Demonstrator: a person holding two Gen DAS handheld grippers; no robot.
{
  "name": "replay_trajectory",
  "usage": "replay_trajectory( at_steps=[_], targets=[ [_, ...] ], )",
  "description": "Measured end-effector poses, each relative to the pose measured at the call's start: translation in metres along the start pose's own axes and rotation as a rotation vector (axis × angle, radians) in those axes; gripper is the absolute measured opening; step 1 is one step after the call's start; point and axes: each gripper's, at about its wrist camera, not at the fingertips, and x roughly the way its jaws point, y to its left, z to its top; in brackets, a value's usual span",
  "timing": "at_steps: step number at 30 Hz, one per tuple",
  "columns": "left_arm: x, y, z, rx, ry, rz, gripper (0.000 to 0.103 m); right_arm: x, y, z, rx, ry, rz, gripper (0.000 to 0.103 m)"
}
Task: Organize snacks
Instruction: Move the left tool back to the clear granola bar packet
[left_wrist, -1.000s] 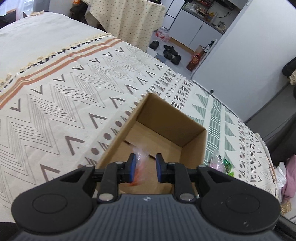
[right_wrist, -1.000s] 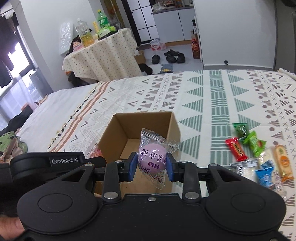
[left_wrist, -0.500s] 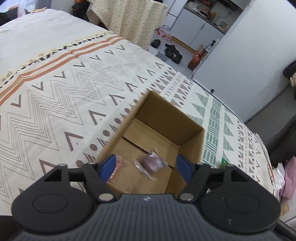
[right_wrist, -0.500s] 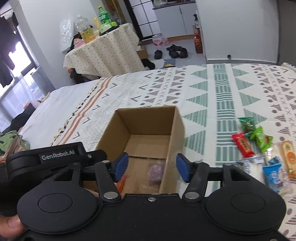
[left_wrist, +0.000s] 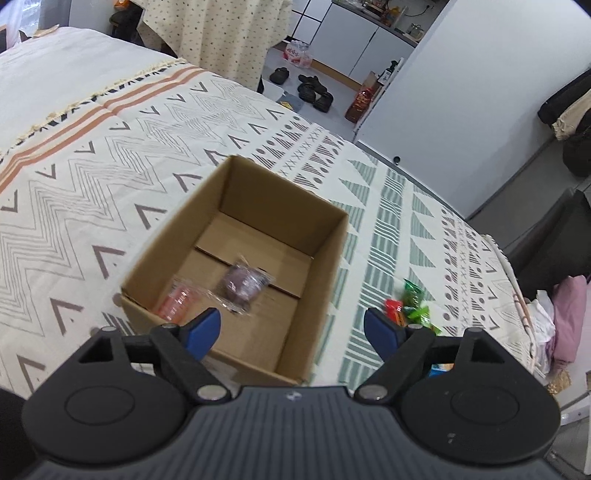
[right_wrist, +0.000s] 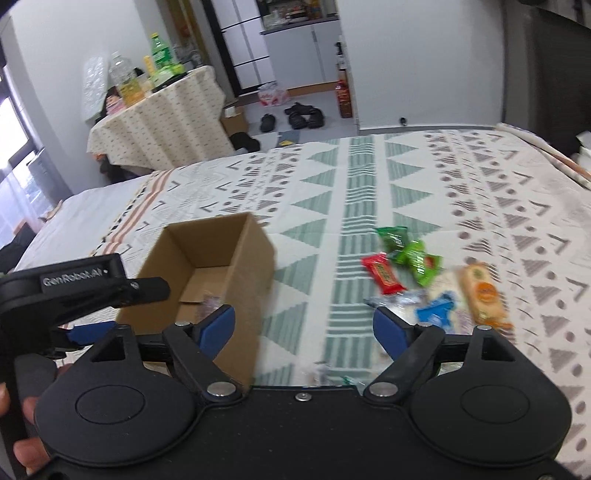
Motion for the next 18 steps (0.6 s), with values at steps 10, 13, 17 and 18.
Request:
replay_trajectory(
  at_steps=[10, 13, 17, 18],
  targets=[
    [-0.004, -0.032, -0.03, 0.041, 0.042, -0.015, 0.084, -0.021, -0.048, -0.016, 0.08, -0.013, -0.039, 0.085],
    [-0.004, -0.043, -0.04, 0.062, 0.055, -0.015, 0.084, -0.027, -0.059, -0.02, 0.094, -0.015, -0.038, 0.085],
    [-0.004, -0.058, -0.052, 0.077, 0.075, -0.011, 0.084, -0.034, -0.073, -0.025, 0.11, -0.02, -0.036, 0.086],
    [-0.004, -0.061, -0.056, 0.079, 0.079, -0.011, 0.084, -0.035, -0.077, -0.026, 0.116, -0.022, -0.036, 0.086]
  ],
)
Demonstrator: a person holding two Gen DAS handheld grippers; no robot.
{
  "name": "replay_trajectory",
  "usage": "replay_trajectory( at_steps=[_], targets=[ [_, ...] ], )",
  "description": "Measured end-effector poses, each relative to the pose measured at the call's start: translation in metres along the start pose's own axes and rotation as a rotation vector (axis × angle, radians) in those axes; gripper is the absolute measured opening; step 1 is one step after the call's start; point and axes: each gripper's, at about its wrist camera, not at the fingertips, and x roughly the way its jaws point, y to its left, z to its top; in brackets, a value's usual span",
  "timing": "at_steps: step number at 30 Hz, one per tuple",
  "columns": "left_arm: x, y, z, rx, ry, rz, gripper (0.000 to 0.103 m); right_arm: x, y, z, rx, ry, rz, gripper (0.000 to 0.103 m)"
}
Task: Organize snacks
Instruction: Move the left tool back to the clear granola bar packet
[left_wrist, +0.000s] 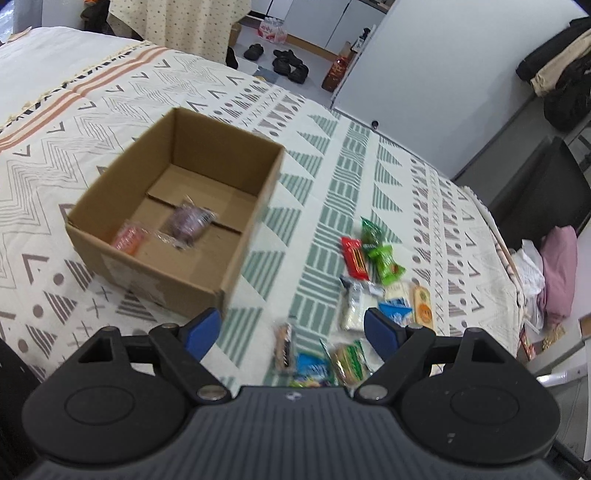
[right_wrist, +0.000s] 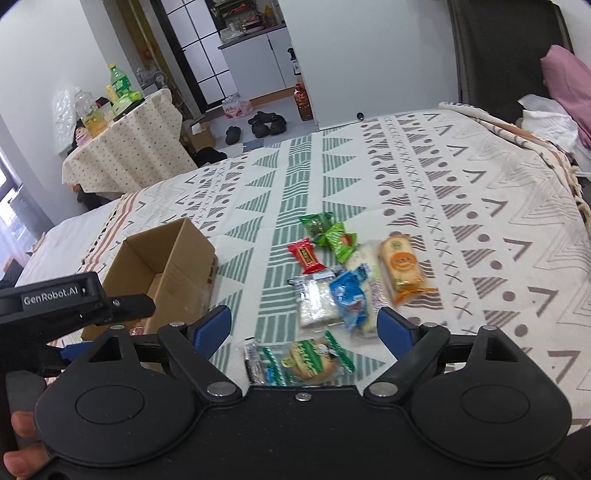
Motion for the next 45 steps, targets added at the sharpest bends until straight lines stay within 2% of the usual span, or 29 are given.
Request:
replay_trajectory(
  at_steps=[12, 26, 28, 33, 42, 45],
  targets=[
    [0.004, -0.039, -0.03, 0.087, 0.03, 0.011, 0.084, -0.02, -0.047, -0.009, 0.062, -0.016, -0.002, 0.089],
    [0.035, -0.034, -0.045, 0.084, 0.062, 0.073, 0.08, -0.003, -0.076, -0.029, 0.13, 0.028, 0.045, 0.089],
    [0.041, -0.033, -0.048, 0.091, 0.069, 0.088, 0.076, 0.003, -0.078, -0.032, 0.14, 0.04, 0.054, 0.089],
    [0.061, -0.024, -0.051, 0.063, 0.116, 0.119, 0.056, 0.02, -0.08, -0.035, 0.167, 0.068, 0.083, 0.088],
    [0.087, -0.011, -0.047, 0.002, 0.138, 0.182, 0.04, 0.053, -0.079, -0.035, 0.182, 0.132, 0.115, 0.086],
    [0.096, -0.011, -0.044, -0.011, 0.144, 0.193, 0.038, 0.062, -0.078, -0.034, 0.18, 0.145, 0.125, 0.085]
  ],
)
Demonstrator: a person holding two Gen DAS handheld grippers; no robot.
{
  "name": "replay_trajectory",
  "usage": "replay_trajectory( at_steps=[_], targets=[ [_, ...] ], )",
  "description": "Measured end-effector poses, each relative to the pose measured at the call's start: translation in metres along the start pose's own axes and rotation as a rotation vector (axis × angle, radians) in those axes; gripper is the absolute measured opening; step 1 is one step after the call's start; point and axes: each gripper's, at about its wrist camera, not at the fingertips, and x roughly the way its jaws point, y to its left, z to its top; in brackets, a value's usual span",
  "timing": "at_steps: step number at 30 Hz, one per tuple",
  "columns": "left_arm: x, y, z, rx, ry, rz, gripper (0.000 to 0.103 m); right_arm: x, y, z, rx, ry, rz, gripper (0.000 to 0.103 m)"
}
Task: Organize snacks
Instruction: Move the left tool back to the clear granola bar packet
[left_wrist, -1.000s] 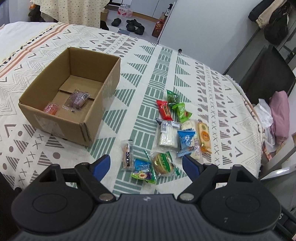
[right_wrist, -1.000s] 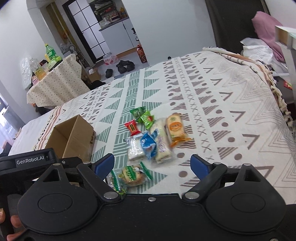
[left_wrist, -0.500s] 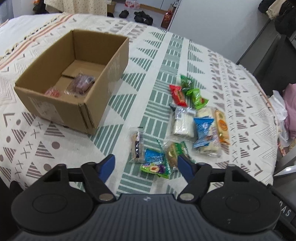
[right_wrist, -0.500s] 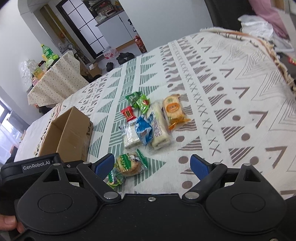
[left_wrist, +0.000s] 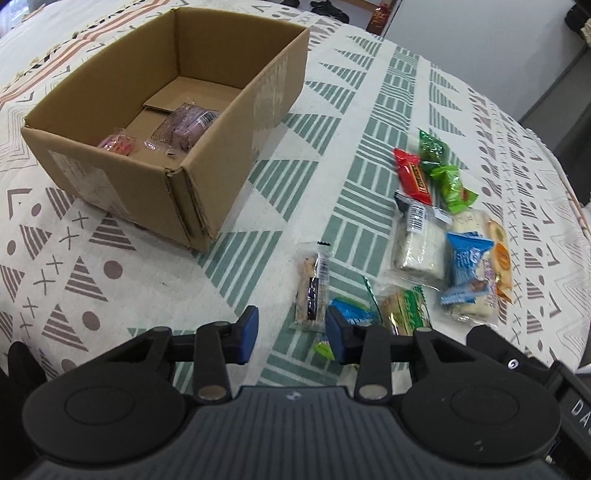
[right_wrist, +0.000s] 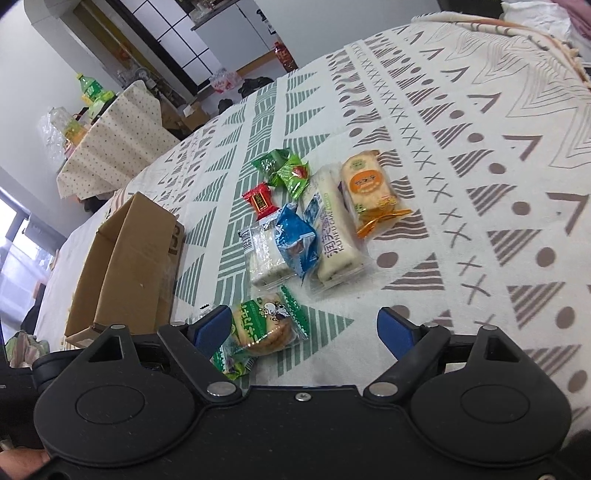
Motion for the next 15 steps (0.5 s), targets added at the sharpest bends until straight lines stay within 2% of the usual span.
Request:
replay_trajectory(
  at_steps=[11, 15],
  targets=[
    [0.024, -0.005, 0.005, -0.027, 0.009, -0.005, 0.026, 0.031, 0.007, 0.003, -0.005, 0.066, 0.03, 0.083],
    [0.026, -0.006, 0.005, -0.03, 0.011, -0.018, 0.018, 0.039, 0.012, 0.001, -0.025, 0.089, 0.033, 0.083]
  ],
)
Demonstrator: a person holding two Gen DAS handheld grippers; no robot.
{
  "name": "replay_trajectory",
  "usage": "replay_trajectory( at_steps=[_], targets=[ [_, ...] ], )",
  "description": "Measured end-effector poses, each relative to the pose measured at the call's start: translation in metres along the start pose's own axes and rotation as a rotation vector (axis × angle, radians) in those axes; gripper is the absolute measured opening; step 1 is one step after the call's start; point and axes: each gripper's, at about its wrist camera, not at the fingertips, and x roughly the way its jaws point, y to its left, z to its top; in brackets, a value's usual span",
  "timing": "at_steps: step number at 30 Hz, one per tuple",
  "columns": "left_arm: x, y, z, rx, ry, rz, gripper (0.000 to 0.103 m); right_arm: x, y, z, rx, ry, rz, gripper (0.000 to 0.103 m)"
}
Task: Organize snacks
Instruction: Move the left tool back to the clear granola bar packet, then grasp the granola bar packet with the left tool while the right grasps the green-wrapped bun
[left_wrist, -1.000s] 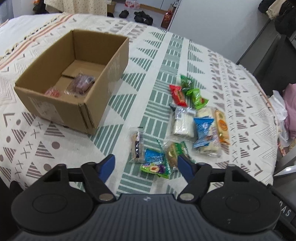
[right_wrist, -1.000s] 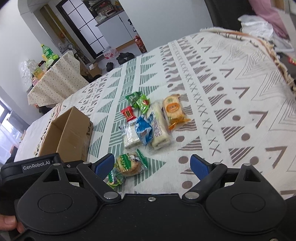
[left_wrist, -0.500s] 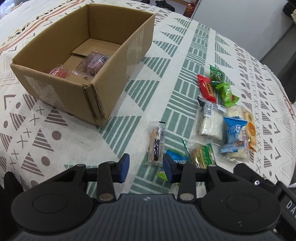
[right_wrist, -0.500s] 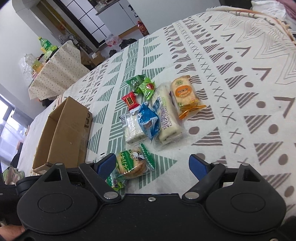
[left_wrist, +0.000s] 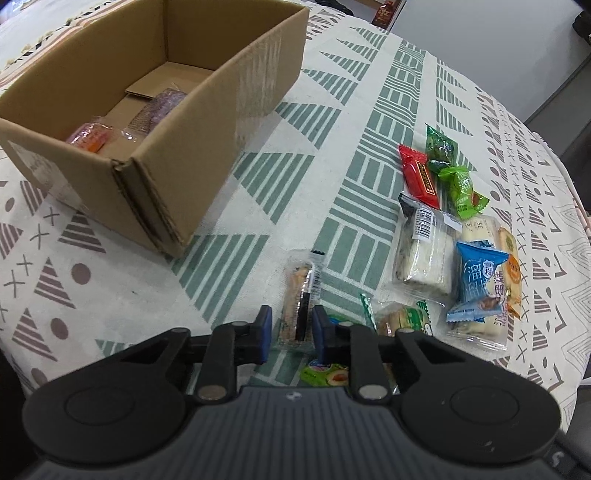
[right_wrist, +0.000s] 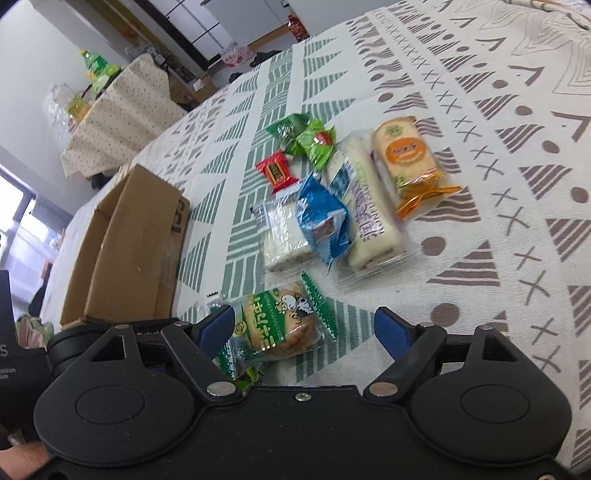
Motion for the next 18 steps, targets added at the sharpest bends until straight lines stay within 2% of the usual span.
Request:
replay_trajectory(
  at_steps=[12, 15, 17, 18],
  targets=[
    [-0.008, 0.011, -0.003, -0.007, 0.009, 0.015, 0.014, 0.021, 0.019, -0.006, -0.117, 0.016, -0.083, 0.082],
    [-0.008, 0.011, -0.003, 0.009, 0.01, 0.018, 0.014, 0.025, 0.025, -0.009, -0.171, 0.005, -0.125, 0.073],
    [-0.008, 0.01, -0.003, 0.018, 0.01, 0.018, 0.016, 0.024, 0.027, -0.01, -0.193, 0.001, -0.137, 0.056],
    [-0.008, 0.01, -0.003, 0.021, 0.007, 0.022, 0.017, 0.023, 0.026, -0.011, -0.189, 0.003, -0.126, 0.051]
  ],
)
